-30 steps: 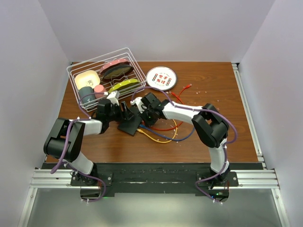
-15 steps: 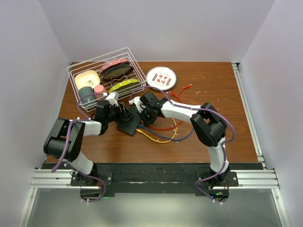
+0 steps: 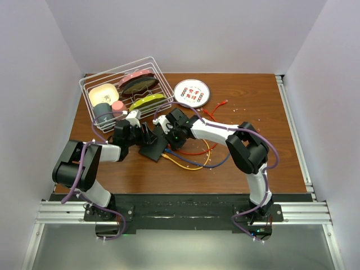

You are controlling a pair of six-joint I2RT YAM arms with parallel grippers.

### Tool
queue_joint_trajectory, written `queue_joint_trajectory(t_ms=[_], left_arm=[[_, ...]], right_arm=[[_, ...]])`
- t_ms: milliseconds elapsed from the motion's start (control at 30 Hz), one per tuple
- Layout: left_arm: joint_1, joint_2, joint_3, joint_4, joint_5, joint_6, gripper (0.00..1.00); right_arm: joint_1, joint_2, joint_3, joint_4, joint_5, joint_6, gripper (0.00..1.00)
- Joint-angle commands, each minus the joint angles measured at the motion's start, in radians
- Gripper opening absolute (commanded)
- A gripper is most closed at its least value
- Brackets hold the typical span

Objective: Insert the plug into the switch port

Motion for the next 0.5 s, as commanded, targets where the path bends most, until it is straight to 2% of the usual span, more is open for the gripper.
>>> queue_joint_trajectory(t_ms=[0, 467], left_arm=[[-0.022, 0.011, -0.016, 0.023, 0.124, -0.01, 0.54], [-0.041, 0.006, -0.03, 0.028, 0.138, -0.011, 0.51]], right_arm=[[0.014, -0.007, 0.096, 0.14, -0.091, -0.017, 0.0], [0.014, 0.025, 0.145, 0.2, -0.109, -0.012, 0.0]])
